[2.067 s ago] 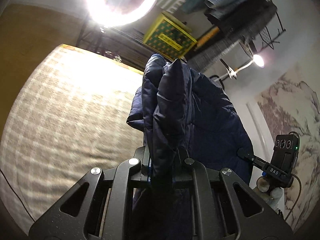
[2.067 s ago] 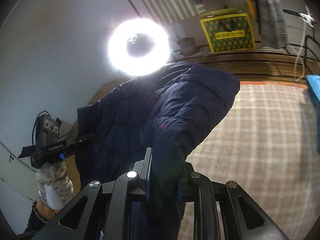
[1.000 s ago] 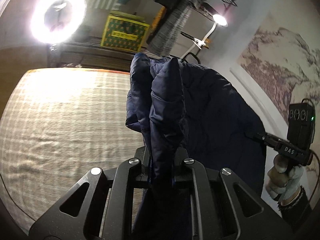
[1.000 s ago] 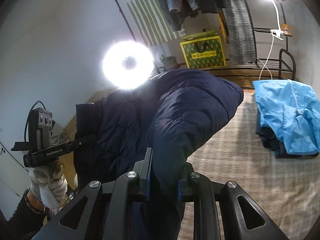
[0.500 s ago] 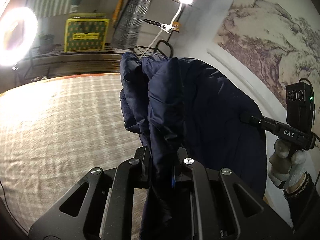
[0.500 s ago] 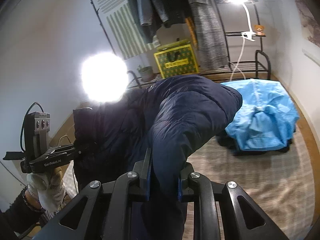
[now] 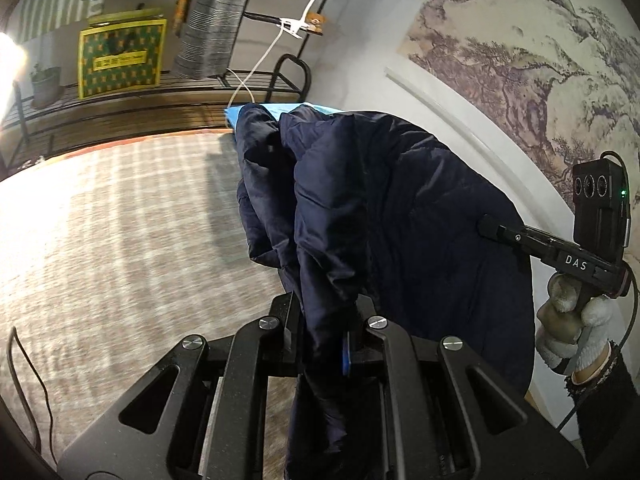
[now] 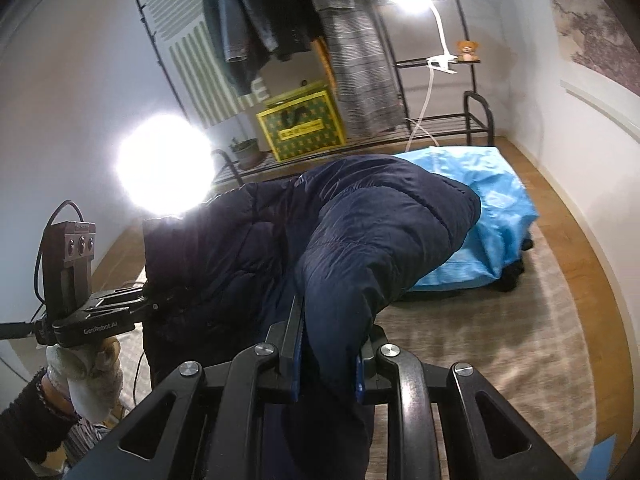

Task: Fold large clothes
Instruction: 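Lift the folded jacket with both tools and carry it toward the light blue shirt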

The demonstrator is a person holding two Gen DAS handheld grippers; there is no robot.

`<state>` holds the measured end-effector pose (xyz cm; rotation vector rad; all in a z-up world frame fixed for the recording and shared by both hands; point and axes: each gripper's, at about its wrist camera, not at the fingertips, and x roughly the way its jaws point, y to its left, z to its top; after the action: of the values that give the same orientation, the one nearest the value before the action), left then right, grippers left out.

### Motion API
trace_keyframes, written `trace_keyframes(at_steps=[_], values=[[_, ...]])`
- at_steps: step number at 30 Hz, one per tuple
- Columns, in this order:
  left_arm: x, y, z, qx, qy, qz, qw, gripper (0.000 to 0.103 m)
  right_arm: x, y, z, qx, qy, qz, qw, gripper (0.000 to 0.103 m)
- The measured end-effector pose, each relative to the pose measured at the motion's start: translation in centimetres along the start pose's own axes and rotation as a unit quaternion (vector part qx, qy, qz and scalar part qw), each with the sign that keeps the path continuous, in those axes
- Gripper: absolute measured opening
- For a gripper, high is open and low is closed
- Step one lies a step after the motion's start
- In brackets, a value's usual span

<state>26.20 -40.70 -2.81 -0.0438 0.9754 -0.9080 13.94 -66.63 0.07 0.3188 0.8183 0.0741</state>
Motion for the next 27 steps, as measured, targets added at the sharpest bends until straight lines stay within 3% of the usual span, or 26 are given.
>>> trace_keyframes(at_steps=[12, 27], values=[[3.5, -1.8, 4.3, 0.009, -0.018, -0.005, 0.9998, 0.01, 0.0, -4.3, 3.5, -0.015, -0.015, -0.024, 0.999, 0.017], [8.9, -2.5, 14.4, 0.018, -0.083, 0.019, 0.9962, 0.01, 3.1, -9.1, 14.8, -0.056, -0.064, -0.059, 0.995, 0.017]])
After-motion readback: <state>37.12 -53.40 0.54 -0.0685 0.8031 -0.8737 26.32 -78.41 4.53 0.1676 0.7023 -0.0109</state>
